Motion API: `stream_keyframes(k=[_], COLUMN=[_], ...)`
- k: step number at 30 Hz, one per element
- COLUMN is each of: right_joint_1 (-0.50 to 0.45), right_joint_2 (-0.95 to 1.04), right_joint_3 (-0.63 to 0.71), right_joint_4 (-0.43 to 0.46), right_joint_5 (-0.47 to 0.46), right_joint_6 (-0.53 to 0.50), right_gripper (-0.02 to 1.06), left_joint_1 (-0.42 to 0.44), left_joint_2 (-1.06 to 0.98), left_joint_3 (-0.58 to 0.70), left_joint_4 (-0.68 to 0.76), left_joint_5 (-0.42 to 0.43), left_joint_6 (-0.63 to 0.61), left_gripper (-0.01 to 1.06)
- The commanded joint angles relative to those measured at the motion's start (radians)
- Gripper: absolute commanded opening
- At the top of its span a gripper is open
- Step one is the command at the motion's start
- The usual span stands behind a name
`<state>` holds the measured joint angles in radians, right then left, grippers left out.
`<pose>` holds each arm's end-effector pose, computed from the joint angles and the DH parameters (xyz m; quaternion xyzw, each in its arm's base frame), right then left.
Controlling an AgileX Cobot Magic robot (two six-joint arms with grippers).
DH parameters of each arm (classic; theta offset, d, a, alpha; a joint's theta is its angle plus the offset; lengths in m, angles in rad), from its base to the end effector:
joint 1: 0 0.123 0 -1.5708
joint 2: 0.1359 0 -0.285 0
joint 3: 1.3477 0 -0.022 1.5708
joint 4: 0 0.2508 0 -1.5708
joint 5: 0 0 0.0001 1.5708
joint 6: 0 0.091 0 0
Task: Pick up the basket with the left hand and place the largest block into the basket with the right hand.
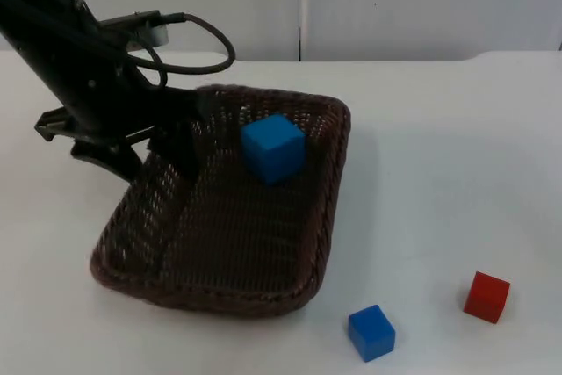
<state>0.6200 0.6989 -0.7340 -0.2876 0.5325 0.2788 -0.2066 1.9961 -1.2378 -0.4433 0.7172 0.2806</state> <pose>0.1200 0.0696 0.3522 -0.2030 0.8049 0.1199 0.5446 0.3684 -0.1035 0.1406 0.0870 0.9794 -0.1556 0.0947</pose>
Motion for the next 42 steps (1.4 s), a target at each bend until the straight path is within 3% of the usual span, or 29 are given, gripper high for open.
stream_keyframes(k=[1,4,10,19,32,42], right_joint_1=[0.002,0.002,0.002,0.002,0.002,0.002], right_joint_2=[-0.005,-0.005,-0.005,-0.005,-0.005,-0.007], right_joint_3=[0.008,0.008,0.008,0.008,0.008,0.008], right_joint_4=[0.003,0.003,0.001,0.001,0.001,0.005], right_joint_5=[0.006,0.005,0.010,0.010,0.014,0.039], right_joint_6=[0.002,-0.006,-0.008,-0.010,-0.025,-0.026], right_gripper=[0.85,0.85,0.85,0.85,0.85,0.85], left_joint_1=[-0.001,-0.001,-0.001,-0.008,-0.103,-0.109], left_joint_2=[-0.015,-0.042,-0.142,-0.317,-0.533,-0.748], left_joint_3=[-0.003,-0.003,-0.003,0.002,0.133,0.223], left_joint_4=[0.004,0.077,0.209,0.168,0.164,0.169], left_joint_5=[0.003,-0.001,-0.013,0.048,0.016,0.004], left_joint_6=[-0.001,-0.049,-0.155,-0.156,-0.154,-0.145], left_gripper=[0.80,0.89,0.89,0.89,0.89,0.89])
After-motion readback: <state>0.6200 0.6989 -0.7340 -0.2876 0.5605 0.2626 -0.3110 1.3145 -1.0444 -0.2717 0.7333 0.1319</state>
